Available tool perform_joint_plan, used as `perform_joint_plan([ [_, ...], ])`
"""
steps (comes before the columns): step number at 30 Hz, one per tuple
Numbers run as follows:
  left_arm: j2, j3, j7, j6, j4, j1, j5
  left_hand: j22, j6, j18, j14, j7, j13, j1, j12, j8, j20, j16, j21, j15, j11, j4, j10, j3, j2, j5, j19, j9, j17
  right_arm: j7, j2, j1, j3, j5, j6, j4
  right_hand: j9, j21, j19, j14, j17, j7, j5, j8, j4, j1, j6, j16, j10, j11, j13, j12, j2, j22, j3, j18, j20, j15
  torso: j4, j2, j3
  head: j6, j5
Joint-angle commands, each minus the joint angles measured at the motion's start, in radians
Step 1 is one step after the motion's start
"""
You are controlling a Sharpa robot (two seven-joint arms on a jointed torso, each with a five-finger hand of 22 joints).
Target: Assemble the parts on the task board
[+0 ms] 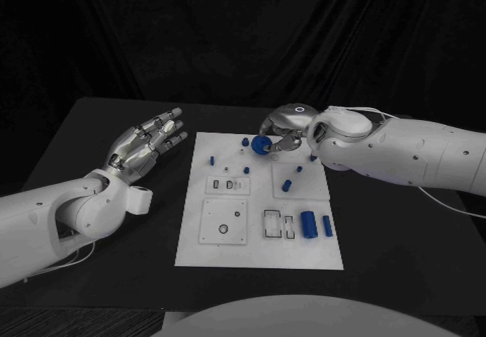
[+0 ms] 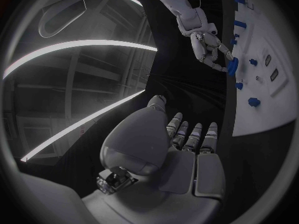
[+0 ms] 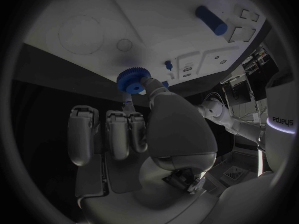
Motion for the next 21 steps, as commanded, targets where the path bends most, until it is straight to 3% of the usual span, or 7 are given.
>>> perform_joint_plan([
  [1, 0.004, 0.001, 0.164, 0.013, 0.001, -0.001, -0.001, 0.001, -0.006, 0.005, 0.003, 0.001, 0.001, 0.011, 0.005, -0.006, 0.005, 0.005, 0.005, 0.007, 0.006, 0.000, 0.001, 0.007, -0.002, 0.005, 0.002, -0.001, 0.001, 0.018, 0.025, 0.002, 0.001, 0.012, 0.009, -0.017, 0.118, 0.006, 0.038, 0.101, 0.242, -0.022, 0.004, 0.088, 0.007, -0.007, 0.023, 0.003, 0.106, 0.002, 0.263, 0.002, -0.001, 0.195, 0.000, -0.018, -0.005, -0.003, -0.0005, 0.002, 0.0006, 0.000, -0.001],
  [10, 0.006, 0.001, 0.161, 0.014, 0.000, -0.001, -0.001, 0.001, -0.006, 0.004, 0.003, 0.001, 0.002, 0.012, 0.010, -0.006, 0.005, 0.006, 0.005, 0.007, 0.009, 0.000, 0.002, 0.009, -0.003, 0.006, 0.003, -0.001, 0.001, 0.036, 0.107, -0.002, 0.001, 0.014, 0.024, -0.078, 0.119, 0.003, 0.036, 0.101, 0.239, -0.019, 0.003, 0.085, 0.006, -0.008, 0.013, 0.001, 0.106, 0.004, 0.263, 0.002, -0.001, 0.193, 0.003, -0.017, -0.003, 0.000, -0.0013, 0.003, 0.0018, -0.003, -0.002],
  [21, 0.006, 0.001, 0.159, 0.013, 0.001, -0.001, -0.001, 0.001, -0.006, 0.004, 0.003, 0.001, 0.002, 0.013, 0.012, -0.006, 0.005, 0.006, 0.005, 0.007, 0.010, 0.000, 0.003, 0.009, -0.003, 0.006, 0.003, -0.001, 0.001, 0.046, 0.158, -0.011, 0.001, 0.014, 0.043, -0.119, 0.119, 0.000, 0.034, 0.100, 0.236, -0.017, 0.001, 0.084, 0.005, -0.007, 0.009, 0.000, 0.106, 0.004, 0.263, 0.002, 0.000, 0.192, 0.004, -0.017, -0.002, 0.002, -0.0019, 0.002, 0.0014, -0.004, -0.001],
])
